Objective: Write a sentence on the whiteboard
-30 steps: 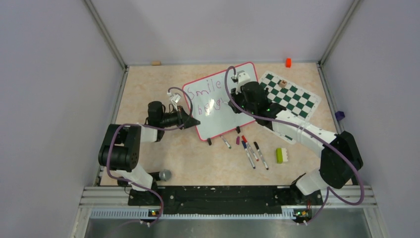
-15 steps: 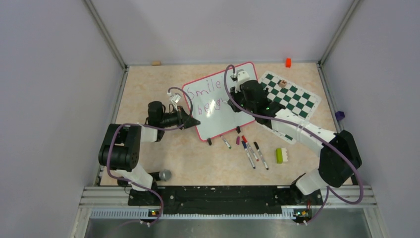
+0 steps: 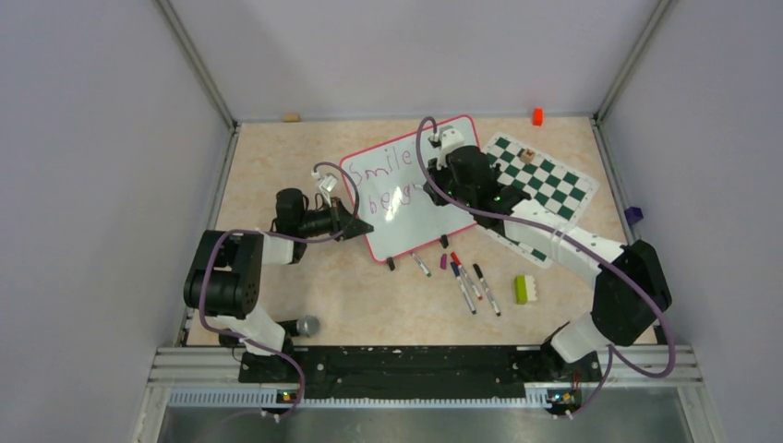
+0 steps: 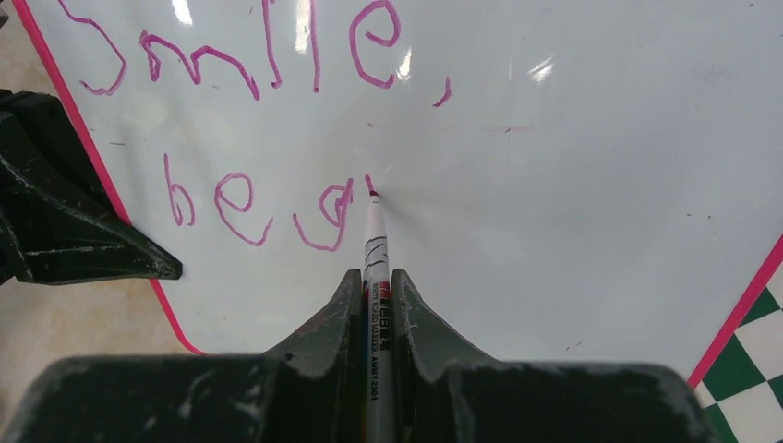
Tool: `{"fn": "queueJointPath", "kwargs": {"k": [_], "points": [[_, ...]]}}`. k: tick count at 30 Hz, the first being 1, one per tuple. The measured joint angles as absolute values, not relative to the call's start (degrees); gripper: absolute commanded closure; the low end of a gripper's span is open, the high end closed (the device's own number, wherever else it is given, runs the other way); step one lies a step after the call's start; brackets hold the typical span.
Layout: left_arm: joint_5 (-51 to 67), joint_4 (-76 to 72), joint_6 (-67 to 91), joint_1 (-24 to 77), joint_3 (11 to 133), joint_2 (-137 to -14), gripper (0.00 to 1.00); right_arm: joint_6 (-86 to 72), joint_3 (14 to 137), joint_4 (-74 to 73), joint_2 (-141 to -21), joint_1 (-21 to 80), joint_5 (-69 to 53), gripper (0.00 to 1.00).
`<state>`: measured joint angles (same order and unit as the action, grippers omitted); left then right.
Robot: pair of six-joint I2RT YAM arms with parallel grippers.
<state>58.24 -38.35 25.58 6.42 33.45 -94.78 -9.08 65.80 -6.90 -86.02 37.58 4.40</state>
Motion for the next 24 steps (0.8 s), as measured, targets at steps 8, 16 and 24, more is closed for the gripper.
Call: {"fn": "queueJointPath", "kwargs": {"k": [8,16,24], "points": [[58.2,-38.3,25.6,6.4,33.5,-94.8,1.00,-9.1,66.6,-6.9,-86.4,37.5,4.6,1.00],[58.3,-38.3,25.6,6.4,33.5,-94.8,1.00,-9.1,66.6,-6.9,-86.4,37.2,4.7,1.00],[58.3,-38.3,25.6,6.4,33.5,-94.8,1.00,-9.2,66.6,-6.8,-86.4,36.9,4.7,1.00]]}}
